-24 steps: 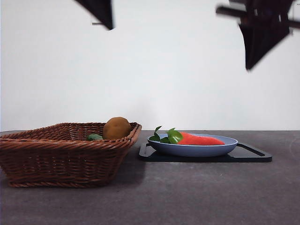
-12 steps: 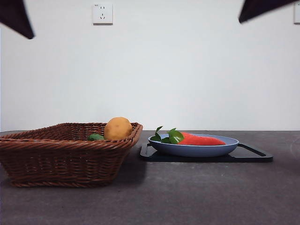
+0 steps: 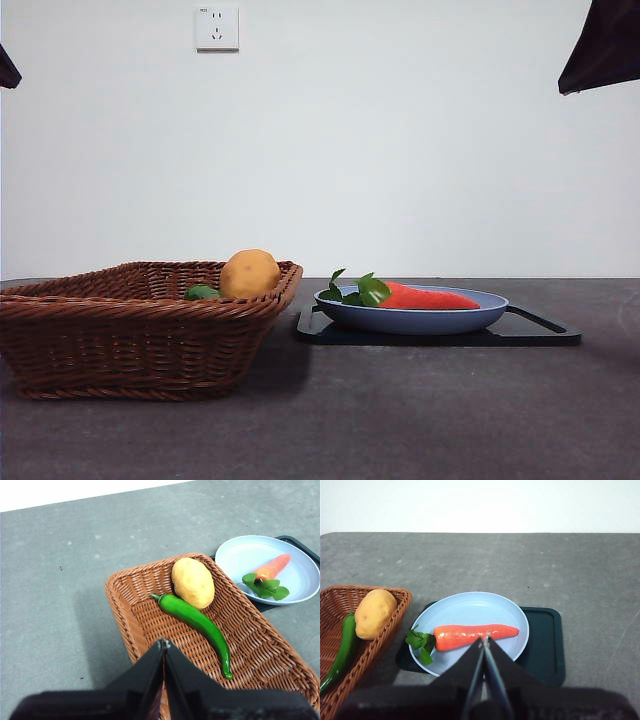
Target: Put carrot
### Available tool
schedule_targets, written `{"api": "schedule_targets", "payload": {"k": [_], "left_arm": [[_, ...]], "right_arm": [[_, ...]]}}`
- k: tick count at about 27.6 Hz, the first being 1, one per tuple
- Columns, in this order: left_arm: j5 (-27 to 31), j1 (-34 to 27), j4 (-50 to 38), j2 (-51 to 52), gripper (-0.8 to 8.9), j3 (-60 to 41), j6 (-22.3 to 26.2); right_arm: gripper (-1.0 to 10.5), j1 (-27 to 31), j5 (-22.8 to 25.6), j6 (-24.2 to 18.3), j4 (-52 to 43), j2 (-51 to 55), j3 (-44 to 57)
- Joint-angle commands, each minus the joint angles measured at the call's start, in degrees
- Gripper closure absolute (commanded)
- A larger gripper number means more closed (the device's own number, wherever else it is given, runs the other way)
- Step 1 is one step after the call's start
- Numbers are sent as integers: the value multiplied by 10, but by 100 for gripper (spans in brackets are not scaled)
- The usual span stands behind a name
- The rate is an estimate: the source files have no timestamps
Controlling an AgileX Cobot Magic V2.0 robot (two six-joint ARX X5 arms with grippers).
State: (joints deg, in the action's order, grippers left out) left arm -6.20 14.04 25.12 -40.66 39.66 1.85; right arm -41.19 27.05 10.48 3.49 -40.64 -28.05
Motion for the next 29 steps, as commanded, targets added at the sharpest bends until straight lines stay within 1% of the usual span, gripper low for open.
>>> {"api": "schedule_targets", "payload": {"k": [1,3,5,8,11,13,16,20,22,26,29], "left_arm": [[-4,7,-7,-2,805,5,-5],[22,6,-10,-1,805,5,-5],[32,9,-6,10,805,5,-5],[32,8,7,86,805,4,-2],[32,-5,2,182,805,-3,42],[32,-29,-12,241,805,-32,49],[32,-77,-71,310,805,-118,48],[30,-113,-129,353,805,-200,38],[30,-123,-142,369,805,-234,26],[30,-129,-146,385,805,-281,24],[32,-130,-165,386,805,-314,24]], "right_arm": [[943,-4,4,1,-6,-2,-6],[943,-4,4,1,-6,-2,-6],[943,-4,4,1,-6,-2,-6],[943,-4,4,1,-6,-2,-6],[943,-4,4,1,-6,-2,-6],[943,-4,4,1,-6,-2,-6],[943,-4,4,1,-6,-2,-6],[943,-4,4,1,-6,-2,-6],[943,-4,4,1,-6,-2,-6],[943,-4,4,1,-6,-2,-6],[943,-4,4,1,-6,-2,-6]]}}
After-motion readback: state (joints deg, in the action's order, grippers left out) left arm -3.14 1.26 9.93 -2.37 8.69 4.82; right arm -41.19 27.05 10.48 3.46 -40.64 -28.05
